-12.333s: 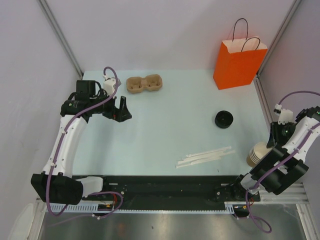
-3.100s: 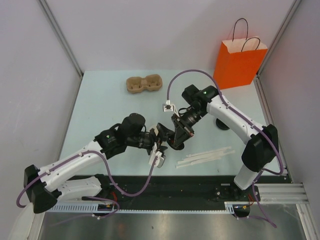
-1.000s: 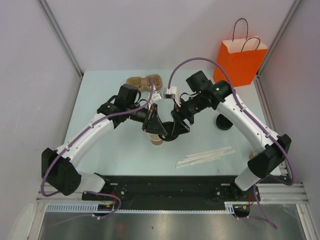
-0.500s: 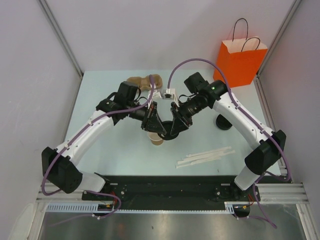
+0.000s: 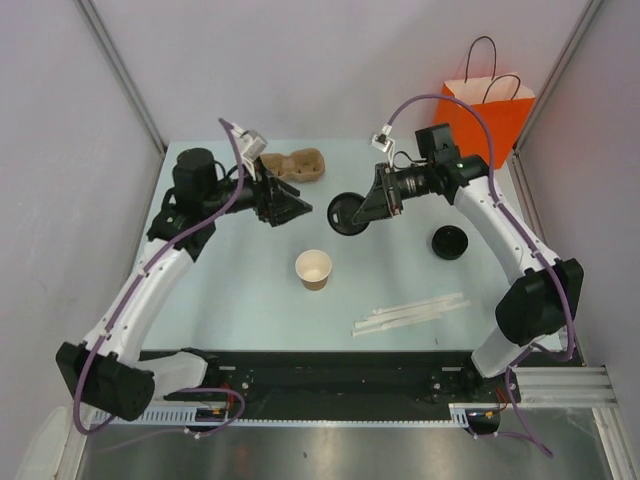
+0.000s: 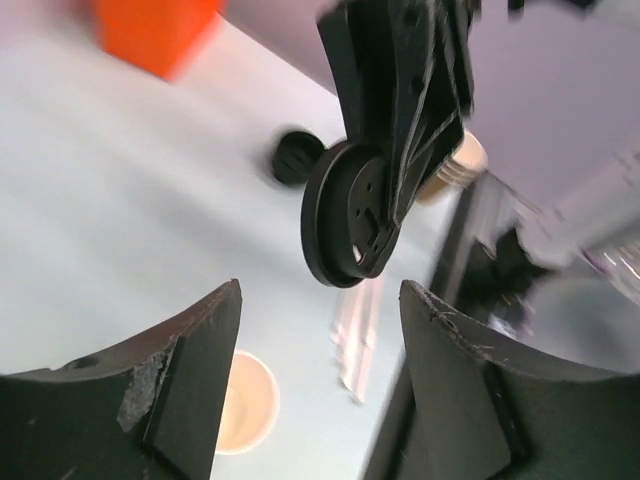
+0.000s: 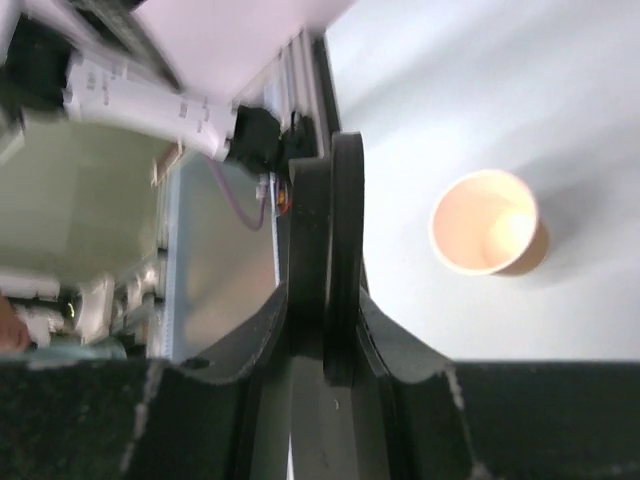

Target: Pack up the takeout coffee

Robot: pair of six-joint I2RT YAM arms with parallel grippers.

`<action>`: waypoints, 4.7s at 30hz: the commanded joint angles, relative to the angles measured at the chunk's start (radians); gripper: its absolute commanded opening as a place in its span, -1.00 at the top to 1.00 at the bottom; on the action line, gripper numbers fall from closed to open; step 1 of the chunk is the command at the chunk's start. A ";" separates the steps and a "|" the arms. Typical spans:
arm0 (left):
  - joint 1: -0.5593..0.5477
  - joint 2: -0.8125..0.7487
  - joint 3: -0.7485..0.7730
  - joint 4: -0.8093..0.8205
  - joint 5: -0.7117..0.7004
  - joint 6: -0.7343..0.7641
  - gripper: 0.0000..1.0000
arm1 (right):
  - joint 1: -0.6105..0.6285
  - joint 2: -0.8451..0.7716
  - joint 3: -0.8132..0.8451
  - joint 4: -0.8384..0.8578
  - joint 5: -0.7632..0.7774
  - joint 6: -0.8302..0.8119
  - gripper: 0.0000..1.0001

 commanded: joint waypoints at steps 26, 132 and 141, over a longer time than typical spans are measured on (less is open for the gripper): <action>-0.139 -0.008 -0.098 0.190 -0.461 -0.113 -0.03 | 0.046 -0.100 -0.237 0.712 0.270 0.652 0.67; -0.277 0.424 0.196 -0.603 -0.745 0.261 1.00 | -0.133 -0.176 -0.180 0.158 0.313 0.075 -0.99; -0.277 0.447 0.206 -0.609 -0.745 0.263 1.00 | -0.133 -0.174 -0.181 0.154 0.299 0.067 -0.99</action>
